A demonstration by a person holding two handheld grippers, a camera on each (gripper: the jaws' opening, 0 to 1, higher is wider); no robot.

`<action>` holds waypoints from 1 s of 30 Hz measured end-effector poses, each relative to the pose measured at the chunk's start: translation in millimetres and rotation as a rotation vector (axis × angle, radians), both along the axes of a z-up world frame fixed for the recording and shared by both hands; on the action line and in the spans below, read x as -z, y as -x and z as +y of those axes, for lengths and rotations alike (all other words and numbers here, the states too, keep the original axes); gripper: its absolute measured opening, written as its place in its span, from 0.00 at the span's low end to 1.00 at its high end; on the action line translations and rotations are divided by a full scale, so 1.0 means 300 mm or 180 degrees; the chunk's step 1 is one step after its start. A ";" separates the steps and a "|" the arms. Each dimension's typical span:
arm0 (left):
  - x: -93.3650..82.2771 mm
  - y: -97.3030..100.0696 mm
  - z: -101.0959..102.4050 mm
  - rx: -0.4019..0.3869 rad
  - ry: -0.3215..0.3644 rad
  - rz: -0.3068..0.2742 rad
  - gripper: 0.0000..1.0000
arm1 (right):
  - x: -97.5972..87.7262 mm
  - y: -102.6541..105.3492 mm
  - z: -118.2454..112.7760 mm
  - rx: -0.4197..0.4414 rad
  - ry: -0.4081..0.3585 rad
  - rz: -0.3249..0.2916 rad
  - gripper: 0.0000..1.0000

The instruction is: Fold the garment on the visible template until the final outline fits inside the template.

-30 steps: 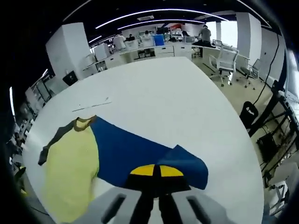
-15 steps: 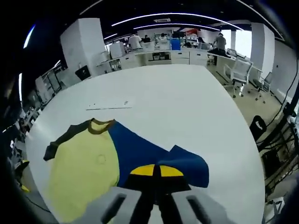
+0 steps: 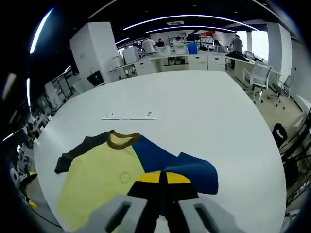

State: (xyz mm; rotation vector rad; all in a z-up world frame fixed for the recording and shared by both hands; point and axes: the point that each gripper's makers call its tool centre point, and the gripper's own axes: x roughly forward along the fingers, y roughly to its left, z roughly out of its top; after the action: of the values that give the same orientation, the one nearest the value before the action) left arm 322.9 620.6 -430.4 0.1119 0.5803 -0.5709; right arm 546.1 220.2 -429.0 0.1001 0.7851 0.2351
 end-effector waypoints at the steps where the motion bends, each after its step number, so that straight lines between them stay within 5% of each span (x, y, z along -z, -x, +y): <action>1: 0.000 0.000 -0.001 0.0005 -0.0001 0.0000 0.99 | -0.002 0.001 0.015 -0.0019 -0.0001 -0.0003 0.00; 30: -0.026 0.022 -0.068 0.0042 0.0034 -0.0014 0.99 | -0.003 -0.030 0.323 -0.0502 -0.0069 -0.0014 0.00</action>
State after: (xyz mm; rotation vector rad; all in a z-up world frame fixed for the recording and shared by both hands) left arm 316.2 600.2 -422.5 0.1070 0.5726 -0.5863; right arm 555.2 317.0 -428.0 0.0583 0.7871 0.3931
